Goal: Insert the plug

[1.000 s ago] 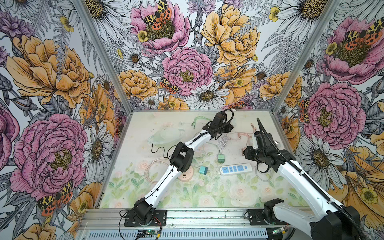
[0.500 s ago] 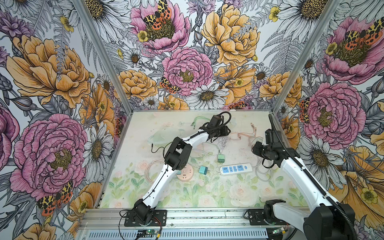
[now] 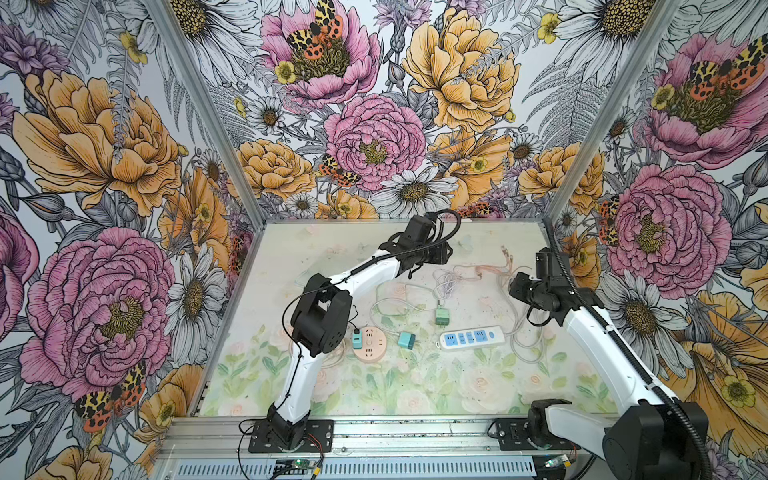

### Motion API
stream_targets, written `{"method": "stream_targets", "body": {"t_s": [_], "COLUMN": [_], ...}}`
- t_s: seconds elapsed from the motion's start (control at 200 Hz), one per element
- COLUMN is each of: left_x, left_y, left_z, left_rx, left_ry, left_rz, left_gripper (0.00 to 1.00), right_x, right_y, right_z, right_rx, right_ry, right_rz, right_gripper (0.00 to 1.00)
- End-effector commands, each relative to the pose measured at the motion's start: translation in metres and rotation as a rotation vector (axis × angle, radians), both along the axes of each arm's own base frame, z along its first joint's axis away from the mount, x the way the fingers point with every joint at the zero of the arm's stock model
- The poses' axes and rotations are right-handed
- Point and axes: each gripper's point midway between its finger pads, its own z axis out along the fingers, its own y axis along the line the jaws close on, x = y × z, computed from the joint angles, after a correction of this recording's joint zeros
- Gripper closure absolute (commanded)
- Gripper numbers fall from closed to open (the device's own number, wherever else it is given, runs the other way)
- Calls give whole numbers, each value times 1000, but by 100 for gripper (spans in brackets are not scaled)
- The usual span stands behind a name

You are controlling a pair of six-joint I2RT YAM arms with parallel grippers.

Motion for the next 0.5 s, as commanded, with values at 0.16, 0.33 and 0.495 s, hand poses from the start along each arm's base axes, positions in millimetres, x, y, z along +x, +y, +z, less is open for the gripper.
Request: {"method": "stream_targets", "body": {"t_s": [0.16, 0.33, 0.495], "left_x": [-37, -39, -35], "left_y": [-13, -15, -14], "left_z": [-48, -61, -81], "left_rx": [318, 447, 532], "left_ry": [-47, -89, -102], "left_rz": [-71, -61, -47], "left_gripper": [41, 40, 40], "right_x": [12, 11, 10], "right_y": [-6, -3, 1], "right_z": [21, 22, 23], "right_rx": [-31, -12, 9], "right_ry": [-67, -72, -75], "right_rz": [-8, 2, 13], "right_gripper": [100, 100, 100]}}
